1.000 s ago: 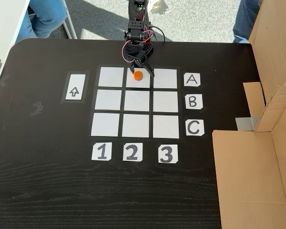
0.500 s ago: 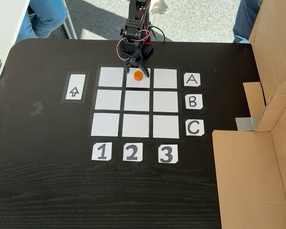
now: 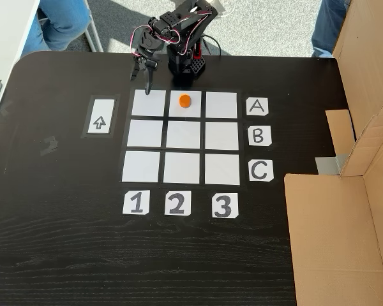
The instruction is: Pick up the round, orange token and place it in the grid on square A2.
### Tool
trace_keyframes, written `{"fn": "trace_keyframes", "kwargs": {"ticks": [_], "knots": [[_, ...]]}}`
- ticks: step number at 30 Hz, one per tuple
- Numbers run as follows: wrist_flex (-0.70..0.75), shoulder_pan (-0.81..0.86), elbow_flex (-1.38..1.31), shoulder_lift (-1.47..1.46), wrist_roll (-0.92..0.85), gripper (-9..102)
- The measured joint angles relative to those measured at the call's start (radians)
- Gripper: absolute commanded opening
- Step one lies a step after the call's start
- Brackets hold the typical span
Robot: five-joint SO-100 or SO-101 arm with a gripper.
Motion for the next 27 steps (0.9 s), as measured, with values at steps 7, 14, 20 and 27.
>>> {"fn": "trace_keyframes", "kwargs": {"ticks": [7, 14, 20, 27], "knots": [[-0.365, 0.275, -0.12, 0.058, 0.41, 47], [-0.436, 0.54, -0.275, 0.101, 0.663, 0], [-0.445, 0.756, -0.276, 0.155, 0.896, 0], [-0.431, 0.85, -0.025, 0.344, 1.101, 0]]}}
